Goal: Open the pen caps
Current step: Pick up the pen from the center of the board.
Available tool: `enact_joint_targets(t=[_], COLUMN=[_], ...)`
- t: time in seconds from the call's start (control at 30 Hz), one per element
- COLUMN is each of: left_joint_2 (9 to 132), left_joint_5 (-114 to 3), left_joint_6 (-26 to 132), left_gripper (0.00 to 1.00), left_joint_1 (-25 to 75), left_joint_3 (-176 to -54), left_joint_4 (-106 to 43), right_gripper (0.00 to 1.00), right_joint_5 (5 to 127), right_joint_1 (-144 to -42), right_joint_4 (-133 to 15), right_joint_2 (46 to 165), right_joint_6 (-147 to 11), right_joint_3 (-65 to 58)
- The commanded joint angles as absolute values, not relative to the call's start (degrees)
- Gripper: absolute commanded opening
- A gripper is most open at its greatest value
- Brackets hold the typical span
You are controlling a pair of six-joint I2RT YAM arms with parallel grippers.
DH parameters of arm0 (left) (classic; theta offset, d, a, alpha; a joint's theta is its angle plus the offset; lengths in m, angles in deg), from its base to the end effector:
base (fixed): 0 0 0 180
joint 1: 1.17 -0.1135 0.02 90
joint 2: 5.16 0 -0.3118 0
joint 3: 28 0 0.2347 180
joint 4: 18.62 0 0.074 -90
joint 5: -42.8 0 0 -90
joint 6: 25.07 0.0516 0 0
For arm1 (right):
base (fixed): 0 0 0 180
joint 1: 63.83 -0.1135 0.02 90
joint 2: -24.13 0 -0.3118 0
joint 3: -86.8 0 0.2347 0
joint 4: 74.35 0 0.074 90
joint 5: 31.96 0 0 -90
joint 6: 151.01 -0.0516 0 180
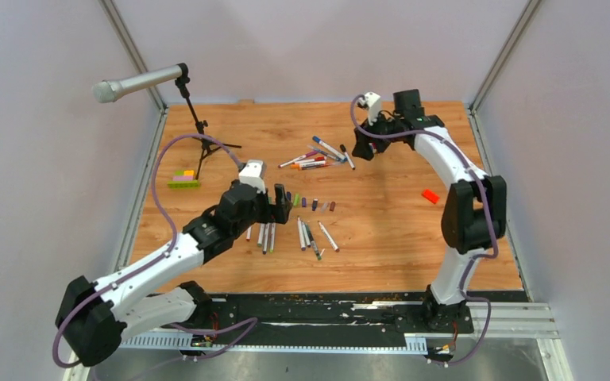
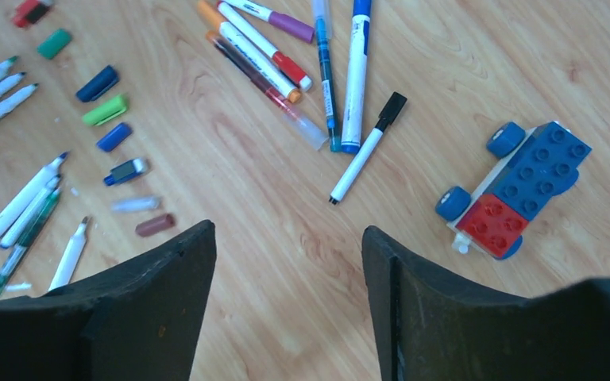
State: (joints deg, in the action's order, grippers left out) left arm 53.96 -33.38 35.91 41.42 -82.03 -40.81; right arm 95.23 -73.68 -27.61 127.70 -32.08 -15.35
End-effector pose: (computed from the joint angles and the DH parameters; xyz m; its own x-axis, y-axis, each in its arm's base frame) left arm 0.1586 -0.1290 0.3034 -0.5380 -0.1453 -0.8303 0.2743 0.9013 -0.3354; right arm 0.3933 0.0999 0.3250 -0.3843 -0.4579 -0.8017 -0.8220 0.5649 0.0715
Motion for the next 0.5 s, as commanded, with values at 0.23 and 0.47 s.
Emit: enact_joint_targets(t=[0.23, 0.47], left_joint_2=[38.64, 37.84], left_joint_5=[-31.32, -29.19], left_joint_6=[33.03, 33.85], left_gripper=[1.00, 1.00], left_joint_1=[40.41, 40.32], left_joint_3=[-72.50, -72.52], left_joint_4=[-40.68, -42.36], right_gripper=[0.50, 0.42], right_joint_5=[71.06, 68.34], right_joint_1=[-80.97, -81.71], right_joint_4=[-8.66, -6.58], right_joint_2=[151.40, 157.30], right_joint_6=[-37.61, -37.58], right_joint_3=[-42.97, -48.74])
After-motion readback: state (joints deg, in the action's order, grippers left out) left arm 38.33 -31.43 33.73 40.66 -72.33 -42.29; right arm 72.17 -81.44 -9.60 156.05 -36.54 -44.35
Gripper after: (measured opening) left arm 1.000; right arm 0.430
